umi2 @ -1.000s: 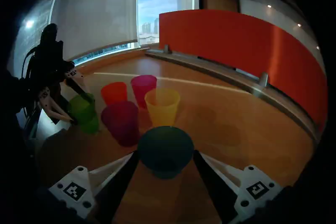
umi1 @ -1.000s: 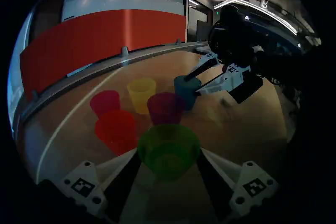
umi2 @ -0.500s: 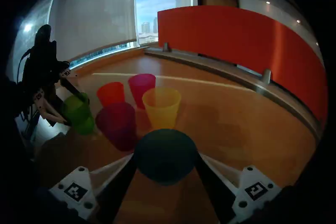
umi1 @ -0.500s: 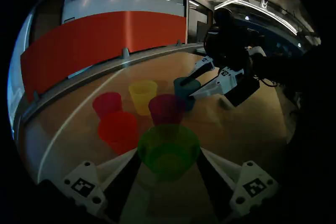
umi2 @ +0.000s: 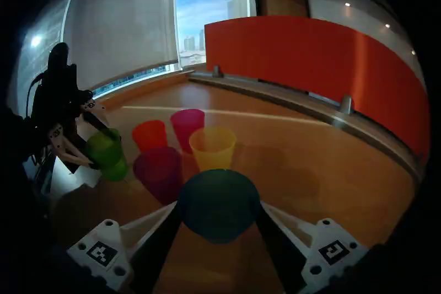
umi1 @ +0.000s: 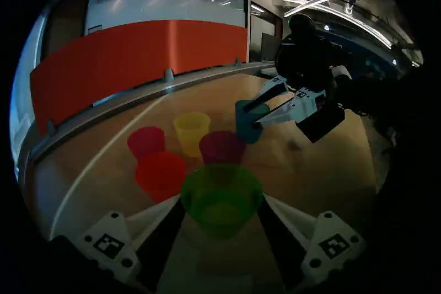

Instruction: Pour water

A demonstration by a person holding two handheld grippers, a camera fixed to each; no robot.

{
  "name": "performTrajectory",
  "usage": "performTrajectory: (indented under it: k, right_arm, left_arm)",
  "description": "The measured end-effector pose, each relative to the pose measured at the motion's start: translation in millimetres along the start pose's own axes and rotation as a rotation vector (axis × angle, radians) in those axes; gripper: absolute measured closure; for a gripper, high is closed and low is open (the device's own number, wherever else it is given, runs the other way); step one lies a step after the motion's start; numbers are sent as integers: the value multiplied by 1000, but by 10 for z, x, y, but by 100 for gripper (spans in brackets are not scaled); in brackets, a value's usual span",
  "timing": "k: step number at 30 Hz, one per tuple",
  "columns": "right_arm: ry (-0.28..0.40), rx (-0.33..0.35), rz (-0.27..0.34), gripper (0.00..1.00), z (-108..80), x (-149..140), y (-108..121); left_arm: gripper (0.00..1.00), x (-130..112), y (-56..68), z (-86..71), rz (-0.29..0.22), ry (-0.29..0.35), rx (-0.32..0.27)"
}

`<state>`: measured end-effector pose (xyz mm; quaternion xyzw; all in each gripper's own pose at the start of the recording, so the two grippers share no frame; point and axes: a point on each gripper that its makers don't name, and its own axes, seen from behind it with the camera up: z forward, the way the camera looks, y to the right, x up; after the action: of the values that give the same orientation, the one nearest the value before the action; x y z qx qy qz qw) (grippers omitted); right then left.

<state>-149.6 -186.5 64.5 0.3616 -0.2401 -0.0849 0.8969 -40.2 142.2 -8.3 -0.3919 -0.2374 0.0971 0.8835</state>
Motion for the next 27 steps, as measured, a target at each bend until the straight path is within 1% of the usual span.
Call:
performTrajectory:
  k: [8,14,20,27]
  right_arm:
    - [47,-4,-7,9,-301,233,-69]
    - [89,-12,-32,9,-545,424,-143]
    - [133,-26,-55,9,-742,592,-210]
    - [180,-33,-66,9,-903,748,-293]
  left_arm:
    - [14,219,65,-107,-2,50,10]
    - [14,416,91,-228,11,95,27]
    - [14,639,77,-373,22,147,46]
    - [14,890,48,-532,16,221,67]
